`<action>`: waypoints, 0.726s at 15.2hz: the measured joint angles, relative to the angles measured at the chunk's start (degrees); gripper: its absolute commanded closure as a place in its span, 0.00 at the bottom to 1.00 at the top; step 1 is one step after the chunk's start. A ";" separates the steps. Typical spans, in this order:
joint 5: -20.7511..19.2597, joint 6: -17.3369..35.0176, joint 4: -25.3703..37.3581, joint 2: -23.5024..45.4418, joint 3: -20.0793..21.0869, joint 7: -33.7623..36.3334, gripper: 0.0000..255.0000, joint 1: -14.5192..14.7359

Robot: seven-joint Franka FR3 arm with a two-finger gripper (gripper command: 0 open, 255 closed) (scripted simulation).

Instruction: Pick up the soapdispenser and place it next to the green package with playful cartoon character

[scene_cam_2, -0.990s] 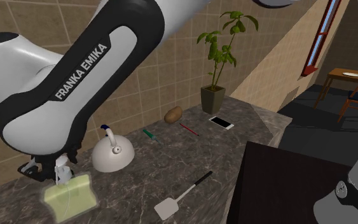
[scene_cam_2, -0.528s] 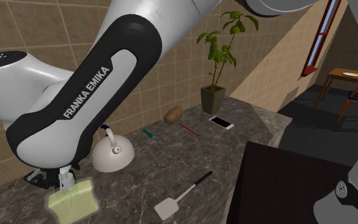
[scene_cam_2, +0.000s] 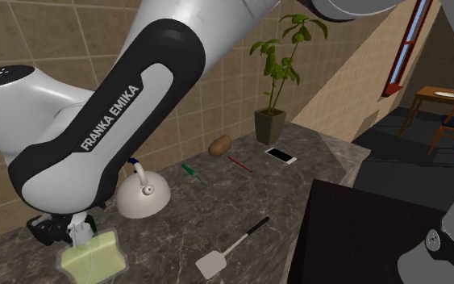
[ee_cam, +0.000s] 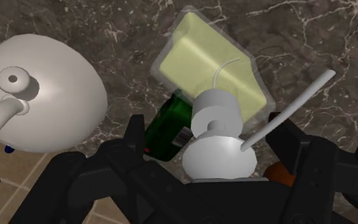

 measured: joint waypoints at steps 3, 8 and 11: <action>0.00 0.00 0.00 0.00 0.00 0.00 0.00 0.00; 0.88 -2.91 -2.14 -5.01 0.95 -0.36 0.00 -0.05; 1.02 -3.34 -2.55 -5.82 1.09 -0.48 0.00 -0.13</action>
